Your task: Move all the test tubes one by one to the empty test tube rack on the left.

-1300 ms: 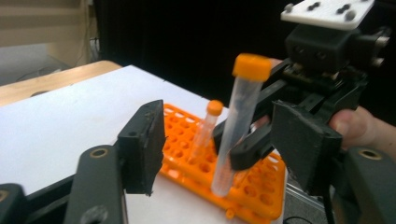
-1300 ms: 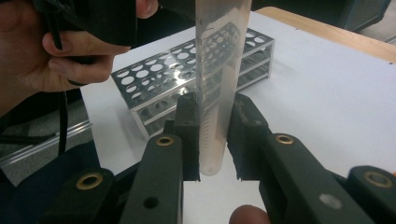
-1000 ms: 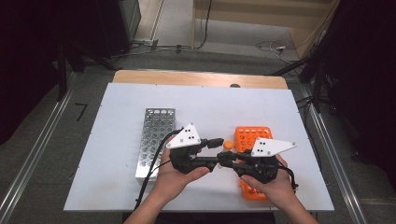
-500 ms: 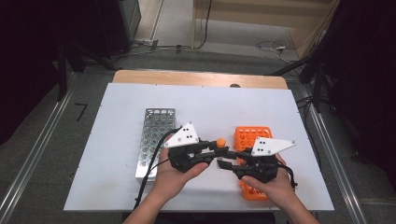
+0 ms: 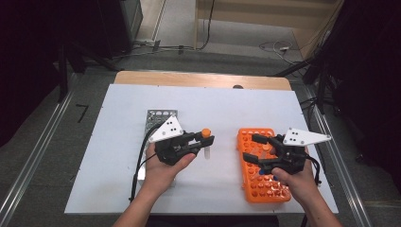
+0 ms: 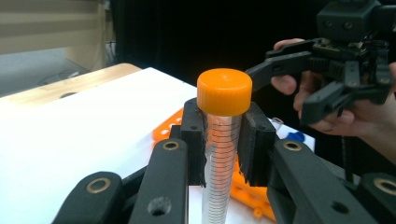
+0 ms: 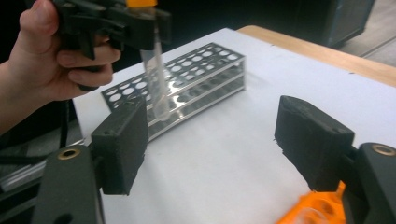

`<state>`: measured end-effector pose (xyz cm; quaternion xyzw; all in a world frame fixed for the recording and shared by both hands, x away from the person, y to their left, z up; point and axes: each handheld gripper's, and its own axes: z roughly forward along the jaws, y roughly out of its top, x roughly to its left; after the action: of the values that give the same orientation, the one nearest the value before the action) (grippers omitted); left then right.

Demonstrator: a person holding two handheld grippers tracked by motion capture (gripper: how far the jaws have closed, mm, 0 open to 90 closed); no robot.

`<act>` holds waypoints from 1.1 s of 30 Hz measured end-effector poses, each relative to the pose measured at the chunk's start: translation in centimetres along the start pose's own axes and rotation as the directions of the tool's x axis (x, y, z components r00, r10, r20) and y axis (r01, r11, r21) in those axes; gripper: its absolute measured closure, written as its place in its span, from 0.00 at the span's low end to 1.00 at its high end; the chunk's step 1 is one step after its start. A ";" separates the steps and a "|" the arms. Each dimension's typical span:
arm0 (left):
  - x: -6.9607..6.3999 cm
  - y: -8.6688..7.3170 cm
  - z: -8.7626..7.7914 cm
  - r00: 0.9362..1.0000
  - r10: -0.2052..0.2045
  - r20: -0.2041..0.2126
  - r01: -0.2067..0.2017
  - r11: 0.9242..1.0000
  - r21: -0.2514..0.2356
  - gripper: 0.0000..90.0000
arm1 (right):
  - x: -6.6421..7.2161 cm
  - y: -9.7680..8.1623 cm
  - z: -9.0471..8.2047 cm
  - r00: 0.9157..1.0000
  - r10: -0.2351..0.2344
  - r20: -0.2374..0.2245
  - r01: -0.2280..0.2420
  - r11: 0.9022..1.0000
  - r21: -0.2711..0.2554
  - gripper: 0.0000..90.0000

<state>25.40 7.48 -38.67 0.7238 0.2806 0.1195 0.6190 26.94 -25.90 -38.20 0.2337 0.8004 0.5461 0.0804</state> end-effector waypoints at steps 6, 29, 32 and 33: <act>1.1 0.0 -0.8 0.999 -0.002 -0.035 0.002 1.000 -0.015 0.83 | -1.2 -0.4 -1.2 0.999 0.019 0.049 -0.019 1.000 -0.015 0.23; 8.7 0.6 -3.6 0.963 -0.029 -0.267 0.002 0.995 -0.102 0.83 | -4.4 -4.3 -5.5 0.979 0.098 0.177 -0.090 0.995 -0.051 0.08; 9.6 0.6 -3.5 0.958 -0.032 -0.286 0.003 0.995 -0.101 0.83 | -4.8 -5.2 -6.0 0.975 0.112 0.193 -0.102 0.993 -0.061 0.04; 9.9 0.6 -3.5 0.956 -0.039 -0.292 0.009 0.995 -0.103 0.83 | -5.0 -5.6 -6.3 0.973 0.121 0.197 -0.110 0.992 -0.067 0.03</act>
<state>31.79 15.80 -39.13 0.6624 0.3717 0.2323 0.6076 27.31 -35.10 -41.44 0.3317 0.7578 0.5453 0.1353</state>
